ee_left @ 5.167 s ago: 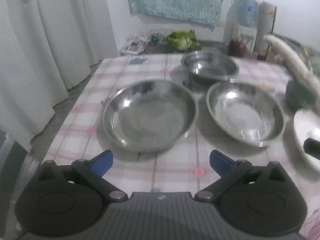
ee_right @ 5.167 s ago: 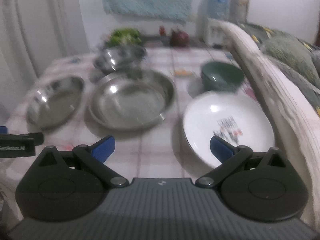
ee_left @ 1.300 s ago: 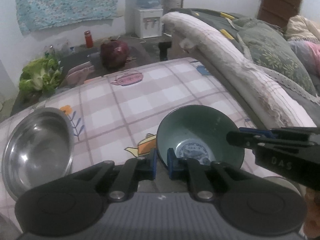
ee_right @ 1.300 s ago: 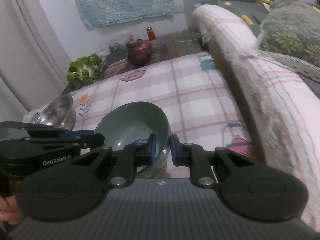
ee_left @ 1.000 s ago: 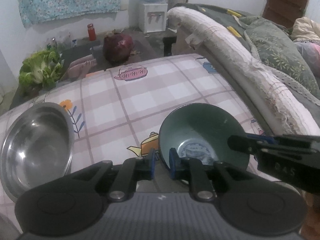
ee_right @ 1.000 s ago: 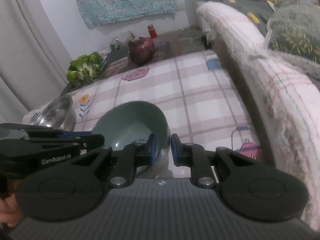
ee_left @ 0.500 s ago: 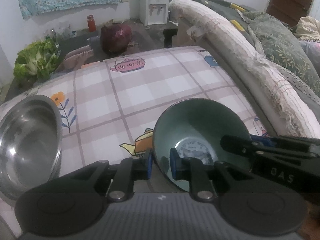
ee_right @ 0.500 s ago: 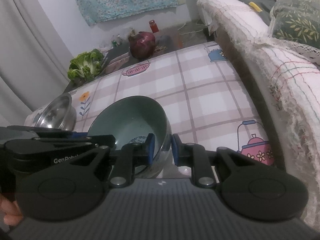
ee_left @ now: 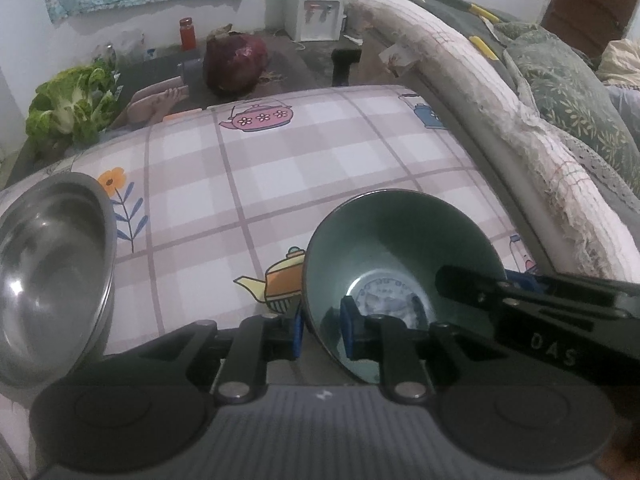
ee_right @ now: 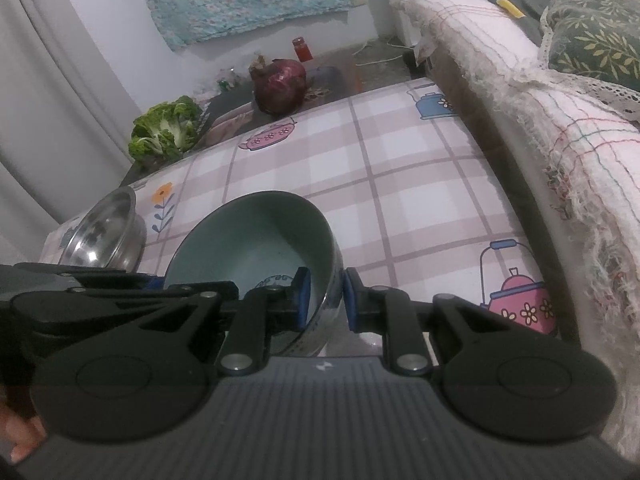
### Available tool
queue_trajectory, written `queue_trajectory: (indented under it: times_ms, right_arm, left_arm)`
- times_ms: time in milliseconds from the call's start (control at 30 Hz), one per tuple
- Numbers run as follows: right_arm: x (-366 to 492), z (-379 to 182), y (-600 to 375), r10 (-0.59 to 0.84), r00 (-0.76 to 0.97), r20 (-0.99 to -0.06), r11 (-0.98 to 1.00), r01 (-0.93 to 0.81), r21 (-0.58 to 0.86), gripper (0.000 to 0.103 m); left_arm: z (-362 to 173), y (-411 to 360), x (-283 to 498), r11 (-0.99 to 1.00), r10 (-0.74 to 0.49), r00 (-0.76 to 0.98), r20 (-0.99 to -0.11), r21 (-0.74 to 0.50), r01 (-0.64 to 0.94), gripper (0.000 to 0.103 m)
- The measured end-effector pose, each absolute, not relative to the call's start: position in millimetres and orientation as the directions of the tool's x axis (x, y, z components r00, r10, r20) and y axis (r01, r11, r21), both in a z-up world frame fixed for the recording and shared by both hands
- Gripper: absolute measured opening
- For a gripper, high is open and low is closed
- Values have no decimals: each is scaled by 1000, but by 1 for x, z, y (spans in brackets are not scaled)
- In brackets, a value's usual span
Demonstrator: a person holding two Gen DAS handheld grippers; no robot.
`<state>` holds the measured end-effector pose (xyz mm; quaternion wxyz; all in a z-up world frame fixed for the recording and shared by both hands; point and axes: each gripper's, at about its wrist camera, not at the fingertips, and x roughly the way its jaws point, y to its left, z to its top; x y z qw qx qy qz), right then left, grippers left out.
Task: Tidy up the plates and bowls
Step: 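Lift the green bowl with both grippers and carry it toward the small steel bowl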
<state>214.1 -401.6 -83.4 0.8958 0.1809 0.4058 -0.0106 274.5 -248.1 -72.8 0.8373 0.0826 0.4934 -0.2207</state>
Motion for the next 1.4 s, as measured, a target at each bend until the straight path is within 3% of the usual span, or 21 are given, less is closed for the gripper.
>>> queue_trajectory:
  times_ms: [1400]
  right_arm:
    - [212, -54, -397, 117, 686, -718, 939, 159, 304, 16]
  left_arm:
    - [-41, -231, 267, 903, -332, 477, -814, -128, 410, 19]
